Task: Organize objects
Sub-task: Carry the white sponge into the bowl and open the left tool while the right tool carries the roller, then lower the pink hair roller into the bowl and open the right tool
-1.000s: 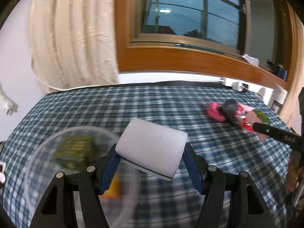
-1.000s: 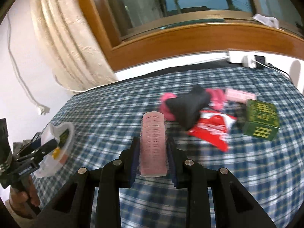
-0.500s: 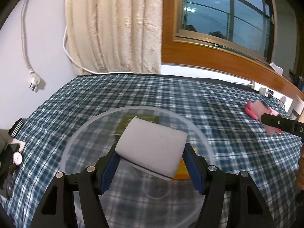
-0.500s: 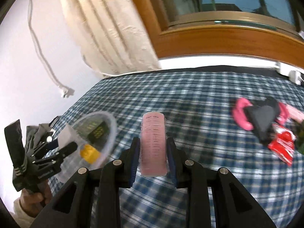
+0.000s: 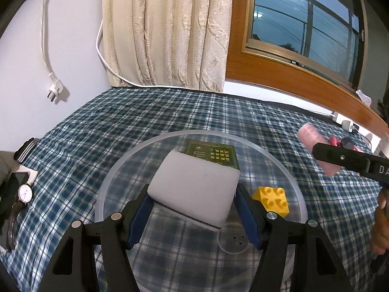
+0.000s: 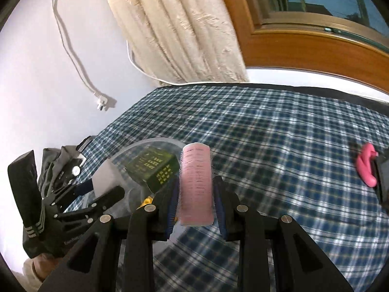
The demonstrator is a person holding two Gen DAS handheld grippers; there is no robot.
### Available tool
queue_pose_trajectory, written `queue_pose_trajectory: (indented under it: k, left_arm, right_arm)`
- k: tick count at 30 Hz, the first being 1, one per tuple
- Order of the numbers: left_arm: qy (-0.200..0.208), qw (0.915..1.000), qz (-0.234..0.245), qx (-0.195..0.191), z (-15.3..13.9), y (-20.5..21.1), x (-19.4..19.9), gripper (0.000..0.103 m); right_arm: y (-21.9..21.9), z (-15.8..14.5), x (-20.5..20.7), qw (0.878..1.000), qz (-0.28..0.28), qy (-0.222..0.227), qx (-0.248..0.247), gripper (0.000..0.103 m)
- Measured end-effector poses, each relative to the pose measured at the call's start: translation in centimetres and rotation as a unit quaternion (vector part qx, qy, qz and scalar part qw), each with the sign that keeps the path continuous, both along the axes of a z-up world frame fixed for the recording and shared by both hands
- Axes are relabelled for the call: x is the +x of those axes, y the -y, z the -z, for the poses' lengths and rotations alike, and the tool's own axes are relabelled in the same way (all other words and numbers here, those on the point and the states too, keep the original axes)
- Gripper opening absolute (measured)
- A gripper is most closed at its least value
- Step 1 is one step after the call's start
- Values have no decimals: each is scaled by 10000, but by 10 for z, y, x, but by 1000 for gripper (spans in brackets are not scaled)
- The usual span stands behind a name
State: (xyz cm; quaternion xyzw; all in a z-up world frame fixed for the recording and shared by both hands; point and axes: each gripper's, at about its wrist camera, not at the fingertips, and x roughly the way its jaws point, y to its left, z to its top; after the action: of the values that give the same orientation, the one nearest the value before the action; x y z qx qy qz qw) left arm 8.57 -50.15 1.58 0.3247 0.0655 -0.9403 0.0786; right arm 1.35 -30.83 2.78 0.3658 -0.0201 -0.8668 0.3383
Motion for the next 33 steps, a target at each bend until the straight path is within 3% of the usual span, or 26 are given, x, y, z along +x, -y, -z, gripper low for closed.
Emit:
queue_pose_trajectory:
  k: [11,15,29,33]
  left_arm:
    - [-30,9999,-106,-28,1,6,0,71]
    - [-72,9998,-162,-5,0,9,1,80]
    - [-92,9993,-352,-49,0,12,3,91]
    - [-148,9988,-454,-84,-2,13,5,102]
  right_arm:
    - [26,8,-9,9998,-125,90,107,29]
    - [31,10,-10,9998,-147,110,126,29]
    - [40,15,-11,9995,-207,135,190,29]
    - [44,17,-10,9994,-234,95,240,30]
